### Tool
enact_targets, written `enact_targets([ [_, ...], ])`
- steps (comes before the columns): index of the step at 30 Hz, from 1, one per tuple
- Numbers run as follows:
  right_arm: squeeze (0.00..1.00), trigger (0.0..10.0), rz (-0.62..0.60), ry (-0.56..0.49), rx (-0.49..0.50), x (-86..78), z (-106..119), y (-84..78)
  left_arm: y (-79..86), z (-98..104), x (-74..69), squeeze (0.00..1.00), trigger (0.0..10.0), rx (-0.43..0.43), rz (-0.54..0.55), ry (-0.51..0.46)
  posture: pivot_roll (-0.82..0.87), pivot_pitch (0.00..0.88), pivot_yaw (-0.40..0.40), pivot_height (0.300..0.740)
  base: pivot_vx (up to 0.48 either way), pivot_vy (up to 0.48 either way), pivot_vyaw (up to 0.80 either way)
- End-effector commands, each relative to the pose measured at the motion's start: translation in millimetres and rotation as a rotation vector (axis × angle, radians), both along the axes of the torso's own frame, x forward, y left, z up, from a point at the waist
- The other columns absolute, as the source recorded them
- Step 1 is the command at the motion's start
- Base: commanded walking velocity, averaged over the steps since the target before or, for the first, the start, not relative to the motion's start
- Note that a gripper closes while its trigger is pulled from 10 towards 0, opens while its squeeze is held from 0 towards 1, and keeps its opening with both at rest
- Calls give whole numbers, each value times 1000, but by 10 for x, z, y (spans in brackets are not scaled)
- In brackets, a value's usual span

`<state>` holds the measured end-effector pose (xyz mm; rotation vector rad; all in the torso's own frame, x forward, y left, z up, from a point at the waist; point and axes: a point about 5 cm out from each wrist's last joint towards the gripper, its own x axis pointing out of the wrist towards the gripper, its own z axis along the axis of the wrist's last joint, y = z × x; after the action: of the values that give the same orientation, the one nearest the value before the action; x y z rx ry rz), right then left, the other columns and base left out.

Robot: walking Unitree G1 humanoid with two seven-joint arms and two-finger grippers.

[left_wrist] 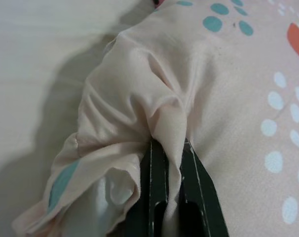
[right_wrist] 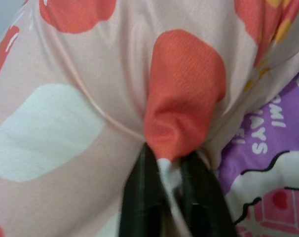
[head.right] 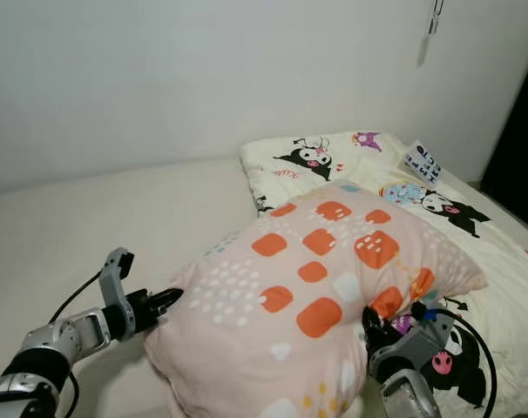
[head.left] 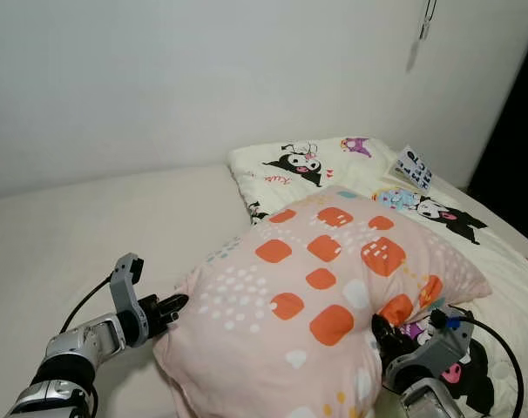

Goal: Clean up the room

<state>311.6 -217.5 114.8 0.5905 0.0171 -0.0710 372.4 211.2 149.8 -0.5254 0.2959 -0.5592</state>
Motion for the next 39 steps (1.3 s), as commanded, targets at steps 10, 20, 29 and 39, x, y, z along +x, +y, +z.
enact_targets([
  [10, 0, 0, 53, -27, -47, 216, 173, 17, -7, -80, -176, 0, 0, -81, -126, 7, 11, 249, 31, 575, 0, 0, 0],
  [20, 0, 0, 191, -146, -126, 557, 574, 286, -30, 202, -656, 0, 0, -247, -419, -105, 11, 244, 18, 575, 0, 0, 0],
  [29, 0, 0, 255, -195, -147, 693, 746, 487, -11, 291, -864, 0, 0, -293, -498, -133, 17, 236, 9, 575, 0, 0, 0],
  [39, 0, 0, 389, -272, -255, 885, 1054, 856, -83, 267, -1097, 0, 0, -285, -550, -118, 21, 235, 6, 575, 0, 0, 0],
])
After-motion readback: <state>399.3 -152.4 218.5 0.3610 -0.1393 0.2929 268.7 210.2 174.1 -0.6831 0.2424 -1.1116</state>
